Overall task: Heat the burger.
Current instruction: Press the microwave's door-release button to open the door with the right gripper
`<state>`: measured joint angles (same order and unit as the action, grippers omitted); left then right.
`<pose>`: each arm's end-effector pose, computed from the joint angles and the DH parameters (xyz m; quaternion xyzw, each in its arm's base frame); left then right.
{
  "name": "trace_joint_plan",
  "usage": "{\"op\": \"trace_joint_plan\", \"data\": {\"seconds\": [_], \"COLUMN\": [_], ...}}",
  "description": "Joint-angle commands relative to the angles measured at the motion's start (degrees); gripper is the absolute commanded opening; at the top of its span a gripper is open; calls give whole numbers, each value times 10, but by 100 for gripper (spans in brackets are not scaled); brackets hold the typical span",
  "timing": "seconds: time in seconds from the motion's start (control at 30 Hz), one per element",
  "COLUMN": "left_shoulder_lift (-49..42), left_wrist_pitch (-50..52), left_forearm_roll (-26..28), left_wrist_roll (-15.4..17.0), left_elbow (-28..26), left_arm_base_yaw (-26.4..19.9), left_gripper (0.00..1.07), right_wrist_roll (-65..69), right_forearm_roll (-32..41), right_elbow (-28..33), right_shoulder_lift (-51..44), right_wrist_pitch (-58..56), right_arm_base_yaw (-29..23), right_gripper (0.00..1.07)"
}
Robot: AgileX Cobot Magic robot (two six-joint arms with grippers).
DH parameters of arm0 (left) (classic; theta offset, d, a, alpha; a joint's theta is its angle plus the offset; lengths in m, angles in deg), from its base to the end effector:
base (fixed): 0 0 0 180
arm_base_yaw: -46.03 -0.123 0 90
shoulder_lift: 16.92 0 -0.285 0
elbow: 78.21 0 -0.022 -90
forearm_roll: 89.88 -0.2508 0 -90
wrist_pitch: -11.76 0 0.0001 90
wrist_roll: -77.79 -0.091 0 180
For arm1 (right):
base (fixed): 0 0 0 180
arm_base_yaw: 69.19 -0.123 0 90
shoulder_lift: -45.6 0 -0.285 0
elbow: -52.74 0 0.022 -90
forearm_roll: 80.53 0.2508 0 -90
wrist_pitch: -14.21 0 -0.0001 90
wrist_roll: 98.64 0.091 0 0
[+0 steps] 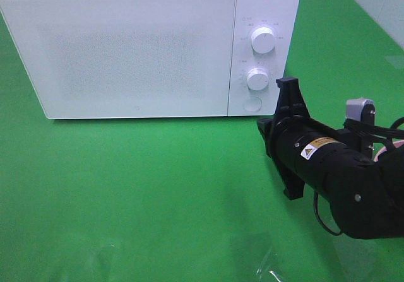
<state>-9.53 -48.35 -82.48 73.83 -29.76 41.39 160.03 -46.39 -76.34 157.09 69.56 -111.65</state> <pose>-0.0052 -0.0106 0.2793 -0.0026 0.8460 -0.0246 0.5325 0.2318 0.1552 0.1251 0.5029 0.6444 0.4482 0.3620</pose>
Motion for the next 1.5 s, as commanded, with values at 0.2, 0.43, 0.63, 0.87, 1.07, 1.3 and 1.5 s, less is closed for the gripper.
{"op": "trace_joint_plan", "data": {"seconds": [0.2, 0.43, 0.63, 0.87, 1.07, 1.3, 1.5], "left_shoulder_lift": [-11, -11, -11, -11, -11, -11, -11], "left_wrist_pitch": [5, 5, 5, 5, 5, 5, 5], "left_forearm_roll": [2, 2, 2, 2, 2, 2, 2], "left_wrist_roll": [-1, -1, -1, -1, -1, -1, -1], "left_elbow": [2, 2, 2, 2, 2, 2, 2], "left_arm_base_yaw": [2, 2, 2, 2, 2, 2, 2], "left_gripper": [99, 99, 99, 99, 99, 99, 99], "right_wrist_roll": [3, 5, 4, 3, 2, -5, -3], "right_forearm_roll": [9, 10, 10, 10, 11, 12, 6], "right_elbow": [-52, -87, -108, -147, -186, -205, -217], "right_shoulder_lift": [49, 78, 95, 119, 149, 164, 174], "right_wrist_pitch": [5, -3, -19, -35, -52, -62, -71], "right_arm_base_yaw": [4, 18, 38, 65, 87, 107, 111], "right_gripper": [0, 0, 0, 0, 0, 0, 0]}}
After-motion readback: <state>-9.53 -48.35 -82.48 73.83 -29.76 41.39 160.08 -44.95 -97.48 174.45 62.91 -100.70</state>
